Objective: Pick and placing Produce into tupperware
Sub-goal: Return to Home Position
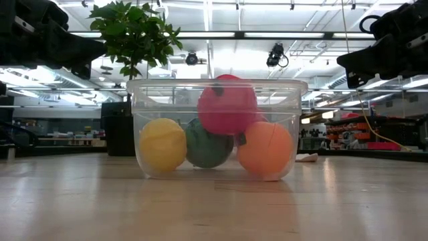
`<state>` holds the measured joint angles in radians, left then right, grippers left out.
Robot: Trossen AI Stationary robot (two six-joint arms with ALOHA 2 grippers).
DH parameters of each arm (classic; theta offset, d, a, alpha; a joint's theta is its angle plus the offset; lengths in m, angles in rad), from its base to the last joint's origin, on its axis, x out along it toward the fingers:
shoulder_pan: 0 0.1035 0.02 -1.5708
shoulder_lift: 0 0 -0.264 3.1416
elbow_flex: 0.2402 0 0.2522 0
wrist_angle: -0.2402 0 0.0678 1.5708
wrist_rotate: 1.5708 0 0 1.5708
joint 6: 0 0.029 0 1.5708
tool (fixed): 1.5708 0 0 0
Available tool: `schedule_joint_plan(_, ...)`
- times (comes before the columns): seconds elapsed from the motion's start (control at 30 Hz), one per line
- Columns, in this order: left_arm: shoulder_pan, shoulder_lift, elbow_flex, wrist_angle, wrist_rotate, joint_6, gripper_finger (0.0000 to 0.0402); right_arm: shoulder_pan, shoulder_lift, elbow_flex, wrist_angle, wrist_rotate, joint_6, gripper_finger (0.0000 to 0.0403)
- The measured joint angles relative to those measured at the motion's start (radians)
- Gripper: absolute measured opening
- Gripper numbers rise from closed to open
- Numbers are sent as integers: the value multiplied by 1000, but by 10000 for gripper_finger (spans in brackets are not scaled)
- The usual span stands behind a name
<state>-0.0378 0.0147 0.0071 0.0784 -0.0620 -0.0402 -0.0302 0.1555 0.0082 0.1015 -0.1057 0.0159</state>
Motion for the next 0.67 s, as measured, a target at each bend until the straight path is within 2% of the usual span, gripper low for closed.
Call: schedule_joint_plan(0.67, 0, 0, 0, 0, 0, 0, 59, 0, 0, 0, 0, 0, 0, 16)
